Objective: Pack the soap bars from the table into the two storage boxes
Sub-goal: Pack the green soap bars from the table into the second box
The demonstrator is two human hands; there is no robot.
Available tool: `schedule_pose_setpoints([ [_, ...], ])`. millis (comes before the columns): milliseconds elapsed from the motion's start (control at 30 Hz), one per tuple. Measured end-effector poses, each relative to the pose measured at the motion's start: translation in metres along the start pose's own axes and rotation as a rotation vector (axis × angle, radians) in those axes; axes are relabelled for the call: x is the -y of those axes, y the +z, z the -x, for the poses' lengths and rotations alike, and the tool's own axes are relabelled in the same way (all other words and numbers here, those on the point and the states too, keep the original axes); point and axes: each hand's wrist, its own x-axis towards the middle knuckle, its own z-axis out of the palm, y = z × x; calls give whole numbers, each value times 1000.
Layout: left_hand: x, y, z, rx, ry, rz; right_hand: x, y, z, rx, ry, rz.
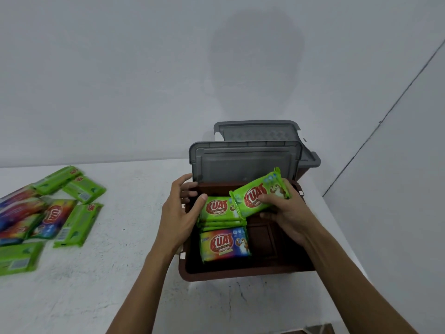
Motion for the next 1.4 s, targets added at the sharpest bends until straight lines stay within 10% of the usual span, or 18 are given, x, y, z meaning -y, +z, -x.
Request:
schedule_pose_setpoints([
  [300,9,2,-2,-21,20,-12,-3,-24,12,-176,-143,359],
  [767,11,6,0,-13,68,-117,-43,-35,-29,-167,201,653],
  [1400,12,6,1,-31,66,-92,-46,-21,-13,-142,-28,1580],
])
